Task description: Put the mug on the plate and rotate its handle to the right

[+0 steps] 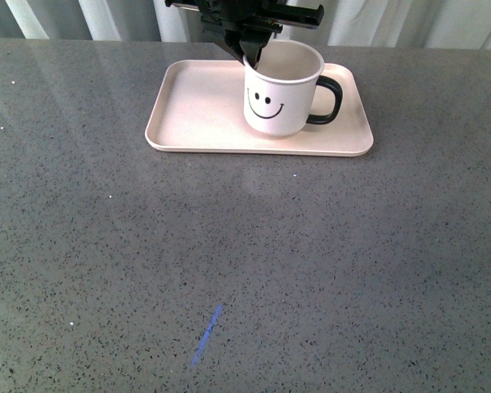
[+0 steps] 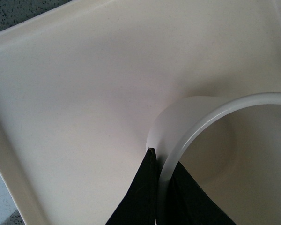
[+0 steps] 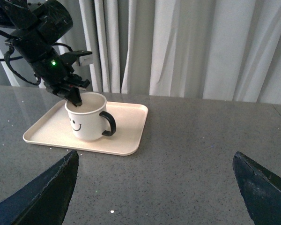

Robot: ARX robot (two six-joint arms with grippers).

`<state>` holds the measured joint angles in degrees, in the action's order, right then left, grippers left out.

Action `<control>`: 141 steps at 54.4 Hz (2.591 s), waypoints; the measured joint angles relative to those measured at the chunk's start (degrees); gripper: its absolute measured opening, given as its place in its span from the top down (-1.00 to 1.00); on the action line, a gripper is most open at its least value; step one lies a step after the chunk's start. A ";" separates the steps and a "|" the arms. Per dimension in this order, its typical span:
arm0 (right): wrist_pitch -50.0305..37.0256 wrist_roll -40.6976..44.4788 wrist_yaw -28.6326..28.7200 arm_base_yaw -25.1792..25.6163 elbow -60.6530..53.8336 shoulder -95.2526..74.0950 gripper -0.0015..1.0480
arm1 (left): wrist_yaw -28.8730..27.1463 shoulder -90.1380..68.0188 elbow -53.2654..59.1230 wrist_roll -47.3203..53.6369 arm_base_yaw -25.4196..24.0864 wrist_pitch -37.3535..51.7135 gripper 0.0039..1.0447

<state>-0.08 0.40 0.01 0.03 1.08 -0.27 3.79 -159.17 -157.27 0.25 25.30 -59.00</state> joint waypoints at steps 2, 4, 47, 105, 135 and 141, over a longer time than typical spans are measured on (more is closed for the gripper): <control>0.00 0.00 -0.02 0.00 0.00 0.00 -0.82 | 0.04 -1.20 -1.92 0.17 -0.04 -0.96 0.96; 0.00 0.00 -0.02 0.00 0.00 -0.02 -0.82 | 0.09 -2.19 -3.52 0.26 -0.04 -1.70 0.96; 0.00 0.00 0.00 0.00 0.00 0.00 -0.82 | 0.50 -5.20 -7.93 2.05 -0.26 -3.54 0.96; 0.00 0.00 -0.04 0.00 0.00 0.00 -0.82 | -22.01 38.69 63.60 0.61 -3.78 69.96 -0.32; 0.00 0.00 -0.02 0.00 0.00 0.00 -0.82 | -12.26 76.52 133.24 -0.13 -16.39 117.46 0.98; 0.00 0.00 -0.02 0.00 0.00 0.00 -0.82 | -10.73 82.38 139.67 -0.15 -18.43 117.52 0.98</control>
<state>-0.08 0.40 -0.01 0.03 1.08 -0.27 -6.94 -76.79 -17.61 0.10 6.87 58.52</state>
